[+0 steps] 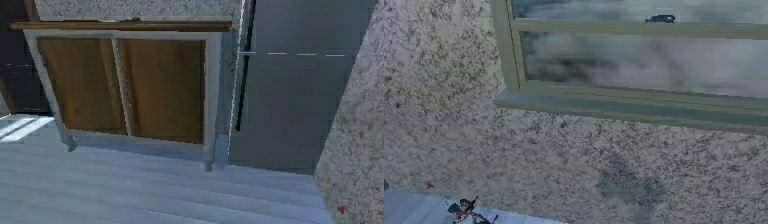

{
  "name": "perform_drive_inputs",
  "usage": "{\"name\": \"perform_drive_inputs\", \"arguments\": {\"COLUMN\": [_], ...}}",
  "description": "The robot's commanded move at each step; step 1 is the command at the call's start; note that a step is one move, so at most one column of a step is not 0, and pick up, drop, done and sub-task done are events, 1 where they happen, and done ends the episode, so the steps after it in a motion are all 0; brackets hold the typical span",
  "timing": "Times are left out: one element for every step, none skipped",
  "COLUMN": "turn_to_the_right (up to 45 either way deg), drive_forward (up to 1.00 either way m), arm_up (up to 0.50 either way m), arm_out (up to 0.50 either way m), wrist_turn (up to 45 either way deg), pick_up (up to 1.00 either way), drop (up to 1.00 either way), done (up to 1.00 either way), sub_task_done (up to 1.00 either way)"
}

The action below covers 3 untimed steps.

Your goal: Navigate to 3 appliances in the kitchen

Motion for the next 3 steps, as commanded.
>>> {"name": "perform_drive_inputs", "arguments": {"turn_to_the_right": [-27.0,0.0,-45.0], "drive_forward": [0.00,0.40,0.00], "arm_up": [0.00,0.00,0.00], "arm_out": [0.00,0.00,0.00], "wrist_turn": [0.0,0.0,0.0], "pick_up": [0.00,0.00,0.00], "drop": [0.00,0.00,0.00], "done": [0.00,0.00,0.00], "sub_task_done": [0.00,0.00,0.00]}}
